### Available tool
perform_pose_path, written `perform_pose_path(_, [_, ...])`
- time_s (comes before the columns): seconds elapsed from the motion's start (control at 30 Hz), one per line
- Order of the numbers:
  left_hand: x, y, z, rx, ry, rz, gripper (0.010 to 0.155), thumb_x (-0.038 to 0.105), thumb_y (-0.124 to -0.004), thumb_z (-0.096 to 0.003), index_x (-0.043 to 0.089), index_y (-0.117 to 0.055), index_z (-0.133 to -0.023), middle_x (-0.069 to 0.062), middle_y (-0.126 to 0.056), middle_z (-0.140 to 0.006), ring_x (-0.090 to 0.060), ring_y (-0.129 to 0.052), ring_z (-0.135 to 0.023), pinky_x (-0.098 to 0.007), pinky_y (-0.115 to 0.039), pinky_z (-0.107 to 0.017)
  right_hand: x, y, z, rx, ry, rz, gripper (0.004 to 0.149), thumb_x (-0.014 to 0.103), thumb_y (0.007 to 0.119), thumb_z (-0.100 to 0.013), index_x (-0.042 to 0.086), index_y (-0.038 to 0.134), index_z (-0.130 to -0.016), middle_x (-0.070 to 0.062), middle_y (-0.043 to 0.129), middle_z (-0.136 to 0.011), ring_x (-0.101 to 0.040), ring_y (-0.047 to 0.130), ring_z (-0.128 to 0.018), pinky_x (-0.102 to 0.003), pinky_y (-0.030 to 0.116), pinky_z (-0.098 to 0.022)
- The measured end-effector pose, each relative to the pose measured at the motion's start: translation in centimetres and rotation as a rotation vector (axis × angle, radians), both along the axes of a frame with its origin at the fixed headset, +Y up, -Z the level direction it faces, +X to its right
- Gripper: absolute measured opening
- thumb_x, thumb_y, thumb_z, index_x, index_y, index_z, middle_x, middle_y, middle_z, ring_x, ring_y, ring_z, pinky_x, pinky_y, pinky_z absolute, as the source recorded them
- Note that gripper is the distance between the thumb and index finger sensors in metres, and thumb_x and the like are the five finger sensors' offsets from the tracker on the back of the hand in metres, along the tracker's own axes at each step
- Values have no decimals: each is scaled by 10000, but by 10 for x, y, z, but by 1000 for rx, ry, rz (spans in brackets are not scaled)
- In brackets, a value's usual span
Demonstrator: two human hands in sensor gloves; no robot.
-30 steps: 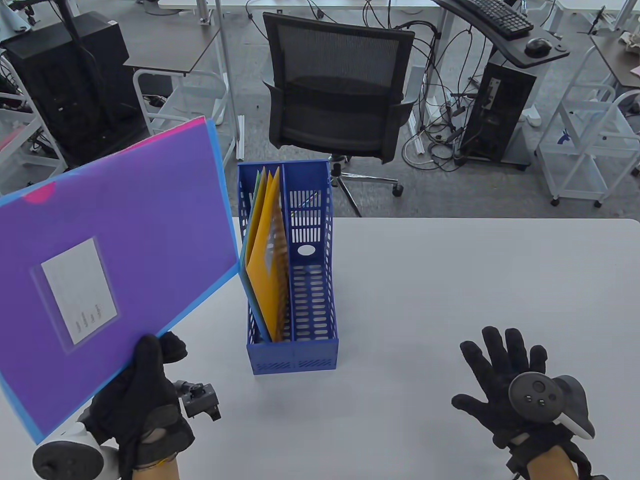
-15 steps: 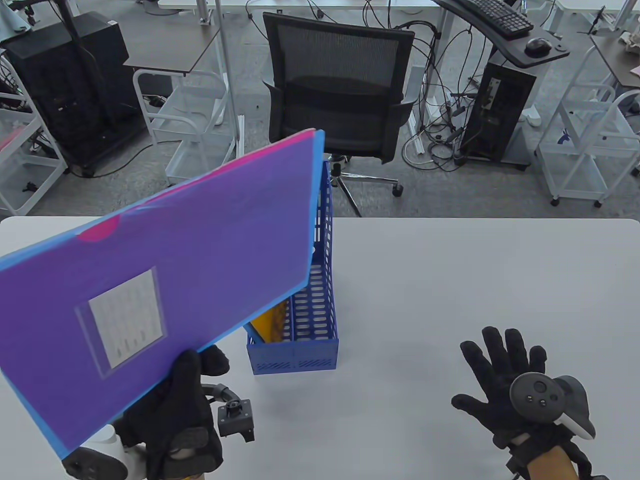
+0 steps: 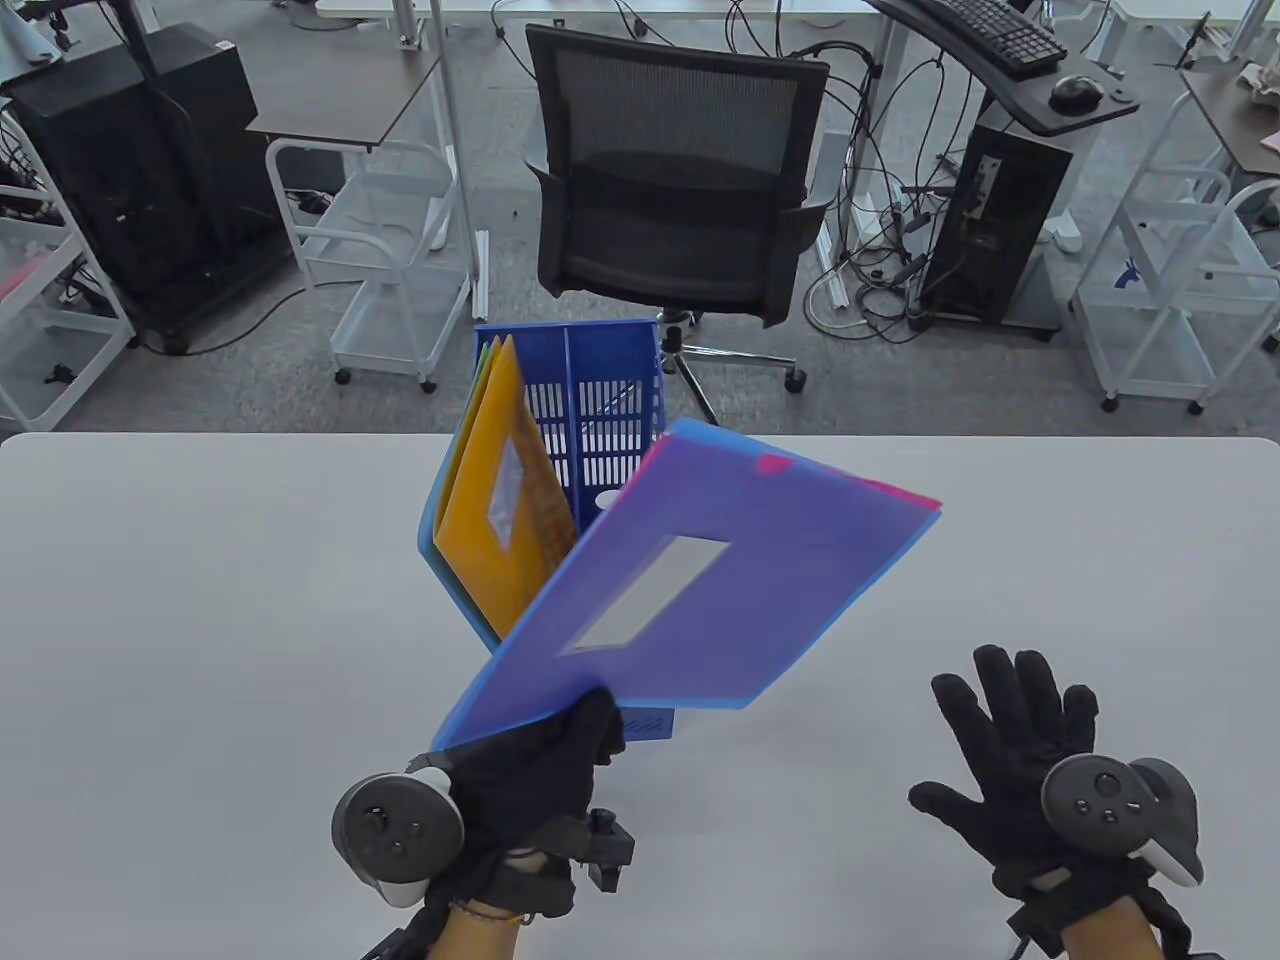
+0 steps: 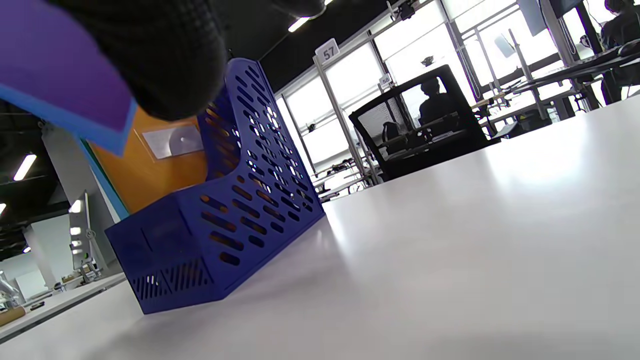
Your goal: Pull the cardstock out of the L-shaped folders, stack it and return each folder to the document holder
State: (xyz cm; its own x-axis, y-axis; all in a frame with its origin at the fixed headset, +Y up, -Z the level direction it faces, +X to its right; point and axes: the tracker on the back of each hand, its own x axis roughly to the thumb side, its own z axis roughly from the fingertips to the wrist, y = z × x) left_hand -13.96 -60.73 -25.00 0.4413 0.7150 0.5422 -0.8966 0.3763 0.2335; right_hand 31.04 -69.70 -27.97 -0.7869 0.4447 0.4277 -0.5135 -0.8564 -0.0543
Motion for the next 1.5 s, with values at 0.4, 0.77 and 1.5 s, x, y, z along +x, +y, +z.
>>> perform_pose_path(0.4, [11,-38,-20,-305,-77,-422,429,414,-803,-445,201,-979,-774,16,-1083,-391,-116,-1105,-237,-407,-961,-270,0,13,11,233,46,-207,802,478,780,-463,126,353,-1045,-263,459,-1124,-494,453,-992,-775,134,-610])
perform_pose_path(0.77, [44,-48,-19,-358,-225,-518,430,421,-807,-438,196,-988,-757,22,-1082,-385,-119,-1102,-240,-412,-958,-278,-21,26,22,327,93,-375,695,368,790,-460,60,465,-992,-173,929,-827,-366,927,-711,-746,424,-638])
perform_pose_path(1.5, [56,-58,-9,-306,-133,-199,426,332,-789,-477,265,-844,-894,-50,-1003,-815,-177,-1127,-406,-410,-958,-341,0,24,16,215,74,-768,404,343,798,-450,168,783,-814,-39,1059,-641,-234,1048,-521,-670,580,-633])
